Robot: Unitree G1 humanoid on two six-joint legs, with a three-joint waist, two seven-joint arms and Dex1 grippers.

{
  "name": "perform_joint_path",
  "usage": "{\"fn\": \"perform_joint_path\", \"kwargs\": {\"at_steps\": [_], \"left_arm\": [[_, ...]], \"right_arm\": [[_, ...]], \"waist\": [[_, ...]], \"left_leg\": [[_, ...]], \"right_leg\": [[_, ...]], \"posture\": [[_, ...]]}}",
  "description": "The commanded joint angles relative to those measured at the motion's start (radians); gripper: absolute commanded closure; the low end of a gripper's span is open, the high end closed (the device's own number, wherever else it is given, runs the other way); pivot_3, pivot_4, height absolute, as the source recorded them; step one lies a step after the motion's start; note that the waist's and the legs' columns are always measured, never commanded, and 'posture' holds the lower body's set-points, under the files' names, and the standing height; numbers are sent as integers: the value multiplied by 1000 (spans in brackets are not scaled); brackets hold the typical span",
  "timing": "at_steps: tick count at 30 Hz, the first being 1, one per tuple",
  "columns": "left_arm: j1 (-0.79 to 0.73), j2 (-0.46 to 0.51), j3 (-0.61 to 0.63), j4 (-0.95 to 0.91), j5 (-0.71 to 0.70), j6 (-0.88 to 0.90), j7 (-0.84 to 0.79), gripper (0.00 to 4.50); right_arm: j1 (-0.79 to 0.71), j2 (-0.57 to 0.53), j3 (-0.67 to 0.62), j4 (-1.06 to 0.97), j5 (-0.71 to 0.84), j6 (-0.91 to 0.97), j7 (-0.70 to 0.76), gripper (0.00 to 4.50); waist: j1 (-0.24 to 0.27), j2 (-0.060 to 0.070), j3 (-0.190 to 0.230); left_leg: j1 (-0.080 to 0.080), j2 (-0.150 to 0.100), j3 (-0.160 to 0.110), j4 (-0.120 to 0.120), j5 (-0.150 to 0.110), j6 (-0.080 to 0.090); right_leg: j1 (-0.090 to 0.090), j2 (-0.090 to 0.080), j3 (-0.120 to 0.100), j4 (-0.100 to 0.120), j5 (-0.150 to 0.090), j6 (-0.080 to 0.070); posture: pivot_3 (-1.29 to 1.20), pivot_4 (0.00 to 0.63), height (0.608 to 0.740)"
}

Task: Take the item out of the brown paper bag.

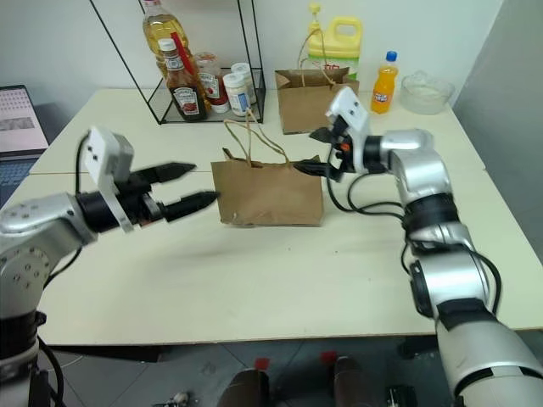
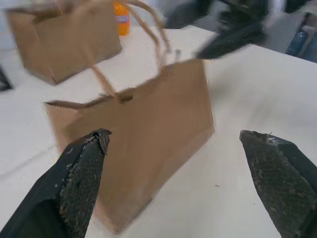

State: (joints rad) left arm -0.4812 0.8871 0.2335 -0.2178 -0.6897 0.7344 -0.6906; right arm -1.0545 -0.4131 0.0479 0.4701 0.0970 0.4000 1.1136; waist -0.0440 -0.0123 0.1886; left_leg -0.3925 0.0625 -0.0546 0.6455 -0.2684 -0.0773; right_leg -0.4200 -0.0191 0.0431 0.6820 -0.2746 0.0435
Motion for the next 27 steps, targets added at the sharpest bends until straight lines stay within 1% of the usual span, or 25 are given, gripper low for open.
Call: {"fn": "perform_joint_path", "kwargs": {"at_steps": [1,3,6,9,11,13,16,17,21,27], "left_arm": [[-138,-31,-49,206,157,-170,16,0],[-209,-56,-82,308,217,-237,3,0],[-379,-133,-169,554,339,-394,-34,0],[-524,-203,-215,790,431,-535,-35,0],[-632,-254,-245,986,510,-656,0,0],[-713,-292,-266,1150,575,-748,43,0],[-790,-334,-294,1307,645,-819,58,0],[-806,-344,-299,1339,662,-829,54,0],[-833,-353,-357,1392,731,-842,-101,0],[-821,-312,-407,1335,779,-852,-345,0]], "right_arm": [[189,-13,-58,-412,18,147,-164,47],[284,8,-78,-571,19,226,-266,47],[483,83,-86,-855,6,329,-434,47],[575,144,-85,-1003,14,418,-541,47],[620,182,-85,-1077,24,465,-601,47],[645,195,-70,-1111,18,482,-638,47],[653,200,-71,-1130,18,495,-681,47],[652,198,-74,-1133,21,497,-691,47],[656,184,-110,-1144,40,511,-717,47],[664,189,-109,-1136,74,508,-747,47]], "waist": [[10,0,0],[12,0,0],[15,0,0],[15,-1,0],[15,-1,-1],[14,-1,-1],[5,-1,-1],[3,-1,-1],[-1,-1,-1],[-7,-1,-1]], "left_leg": [[0,0,0,0,0,0],[0,0,0,1,0,0],[-1,0,-1,1,0,0],[-2,-1,-1,1,0,-1],[-2,-1,-1,1,0,-1],[-2,-1,-1,1,0,-1],[-2,-2,-1,1,0,0],[-2,-2,-1,1,0,0],[-2,-2,-2,0,0,0],[-2,-2,-2,0,0,0]], "right_leg": [[0,0,0,0,0,0],[0,0,0,0,0,0],[0,0,-1,1,0,0],[0,0,-1,0,0,0],[0,0,-1,0,0,0],[0,0,-1,0,0,0],[0,0,0,-1,0,0],[0,0,0,-1,0,0],[-1,0,0,-1,0,0],[0,0,0,0,0,0]], "posture": [[0,150,740],[0,150,740],[0,150,740],[0,150,740],[0,150,740],[0,150,740],[0,150,740],[0,150,740],[0,150,740],[0,150,740]]}}
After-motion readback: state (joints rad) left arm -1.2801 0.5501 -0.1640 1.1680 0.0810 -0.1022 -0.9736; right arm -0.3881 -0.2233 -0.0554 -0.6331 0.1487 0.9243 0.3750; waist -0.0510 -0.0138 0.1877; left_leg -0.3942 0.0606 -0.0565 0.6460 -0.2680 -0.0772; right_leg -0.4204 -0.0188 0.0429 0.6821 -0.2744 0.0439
